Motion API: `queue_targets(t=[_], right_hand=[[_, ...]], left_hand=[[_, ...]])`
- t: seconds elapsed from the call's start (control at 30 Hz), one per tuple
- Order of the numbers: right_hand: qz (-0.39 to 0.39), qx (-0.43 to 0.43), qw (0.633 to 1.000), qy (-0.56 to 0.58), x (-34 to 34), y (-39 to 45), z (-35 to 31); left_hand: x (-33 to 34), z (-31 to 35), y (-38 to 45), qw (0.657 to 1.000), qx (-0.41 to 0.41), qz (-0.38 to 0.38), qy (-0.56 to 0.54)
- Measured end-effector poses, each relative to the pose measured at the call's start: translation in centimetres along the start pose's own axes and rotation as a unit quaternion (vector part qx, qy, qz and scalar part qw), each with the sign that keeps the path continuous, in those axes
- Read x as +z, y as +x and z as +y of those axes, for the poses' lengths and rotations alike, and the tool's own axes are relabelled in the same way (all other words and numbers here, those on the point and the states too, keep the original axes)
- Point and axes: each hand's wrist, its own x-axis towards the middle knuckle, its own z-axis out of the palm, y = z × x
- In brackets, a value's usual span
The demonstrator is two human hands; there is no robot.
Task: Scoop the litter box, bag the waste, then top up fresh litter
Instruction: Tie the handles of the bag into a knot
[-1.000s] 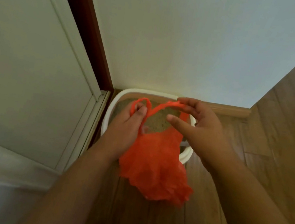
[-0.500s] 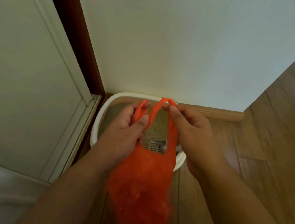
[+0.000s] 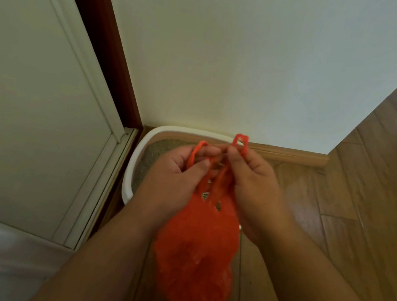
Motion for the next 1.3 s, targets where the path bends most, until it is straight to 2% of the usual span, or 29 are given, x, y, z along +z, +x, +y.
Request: queue_targets(t=[0.1, 0.17, 0.23, 0.33, 0.37, 0.5, 0.63, 0.7, 0.83, 1.0, 1.1, 1.2, 1.23, 1.3], right_hand=[[0.028, -0.005, 0.999, 0.034, -1.0, 0.3, -1.3], [0.057, 0.000, 0.998, -0.036, -2.3, 0.5, -1.6], [0.069, 0.008, 0.992, -0.108, -3.2, 0.8, -1.6], [0.050, 0.025, 0.994, -0.092, -3.0, 1.1, -1.8], [0.034, 0.025, 0.995, -0.087, -2.7, 1.1, -1.9], [0.013, 0.006, 0.988, -0.153, -2.7, 1.1, -1.8], [0.002, -0.008, 0.966, -0.259, -3.1, 0.8, -1.6], [-0.003, -0.010, 0.970, -0.242, -2.5, 0.3, -1.8], [-0.116, 0.010, 0.983, -0.145, -0.5, -1.0, -2.5], [-0.064, -0.020, 0.979, -0.192, 0.2, -1.3, -1.9], [-0.055, -0.029, 0.979, -0.194, -0.1, -1.1, -2.1], [-0.038, -0.010, 0.996, -0.085, -0.4, -0.8, -2.5], [-0.035, -0.009, 0.999, -0.035, -0.6, -0.5, -2.7], [-0.034, -0.010, 0.999, 0.029, -1.2, 0.0, -3.4]], left_hand=[[-0.9, 0.2, 0.3, 0.997, 0.044, 0.023, 0.051], [-1.5, 0.0, 0.5, 0.991, 0.070, 0.061, 0.094], [-1.7, -0.1, 0.7, 0.993, 0.062, 0.085, 0.060], [-2.1, 0.3, 1.2, 0.993, 0.043, 0.069, -0.084], [-2.2, 0.4, 1.3, 0.992, 0.031, 0.064, -0.102], [-2.2, 0.5, 1.2, 0.997, -0.004, 0.056, -0.044], [-2.1, 0.7, 0.8, 0.999, 0.020, 0.015, -0.033], [-1.9, 0.9, 0.5, 0.999, 0.038, -0.008, -0.007], [-1.1, 0.3, 0.2, 0.996, 0.063, -0.037, 0.053], [-0.9, -0.5, 0.2, 0.982, 0.130, -0.063, 0.120], [-0.6, -0.6, 0.0, 0.982, 0.148, -0.078, 0.083], [-0.7, -0.1, -0.2, 0.991, 0.090, -0.094, -0.013], [-1.1, -0.2, -0.2, 0.991, 0.057, -0.122, -0.002], [-2.0, -0.7, 0.0, 0.971, -0.012, -0.221, 0.089]])
